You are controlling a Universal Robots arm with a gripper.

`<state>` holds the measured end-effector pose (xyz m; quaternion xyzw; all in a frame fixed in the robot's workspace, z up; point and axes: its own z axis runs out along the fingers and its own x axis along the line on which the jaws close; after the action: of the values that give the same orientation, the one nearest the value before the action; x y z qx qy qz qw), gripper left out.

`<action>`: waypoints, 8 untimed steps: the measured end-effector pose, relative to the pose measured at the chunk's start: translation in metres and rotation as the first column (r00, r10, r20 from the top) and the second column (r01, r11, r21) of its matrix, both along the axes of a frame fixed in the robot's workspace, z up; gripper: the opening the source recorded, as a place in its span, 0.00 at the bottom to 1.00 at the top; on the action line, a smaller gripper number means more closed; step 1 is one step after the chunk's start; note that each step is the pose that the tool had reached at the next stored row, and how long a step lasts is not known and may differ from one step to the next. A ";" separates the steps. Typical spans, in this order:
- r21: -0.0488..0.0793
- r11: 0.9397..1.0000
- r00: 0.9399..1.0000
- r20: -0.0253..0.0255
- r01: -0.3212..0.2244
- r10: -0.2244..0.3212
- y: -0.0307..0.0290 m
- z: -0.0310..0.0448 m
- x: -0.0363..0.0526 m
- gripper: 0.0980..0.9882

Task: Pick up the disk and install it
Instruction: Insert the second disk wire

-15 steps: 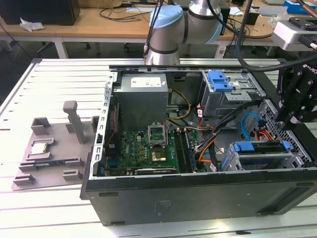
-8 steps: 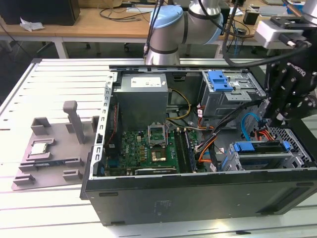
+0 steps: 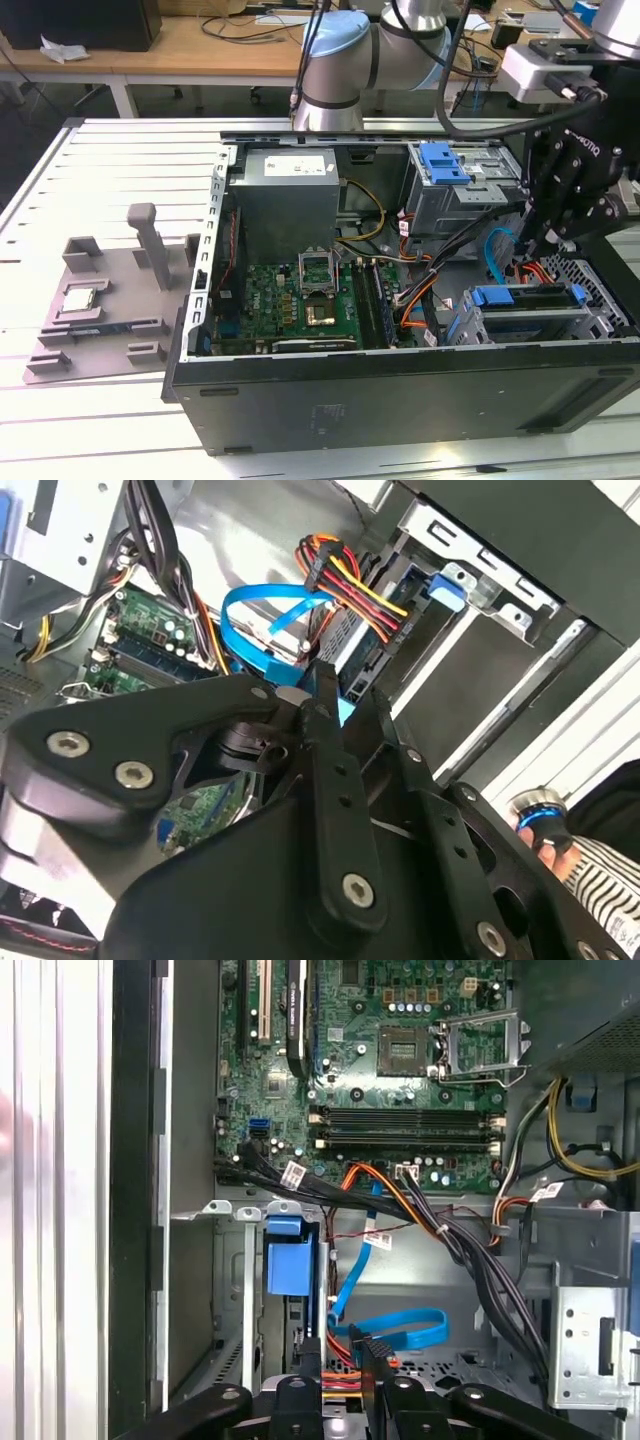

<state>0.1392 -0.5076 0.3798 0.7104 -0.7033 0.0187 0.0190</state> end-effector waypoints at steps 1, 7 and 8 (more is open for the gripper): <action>0.000 1.000 1.000 0.001 0.000 0.000 0.0000 0.0011 -0.0002 0.23; 0.002 1.000 1.000 0.003 -0.003 0.003 0.0000 -0.0011 -0.0023 0.23; 0.003 1.000 1.000 0.003 -0.006 0.006 0.0003 -0.0064 -0.0025 0.23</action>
<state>0.1366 -0.5074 0.3734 0.7125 -0.7012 0.0188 0.0169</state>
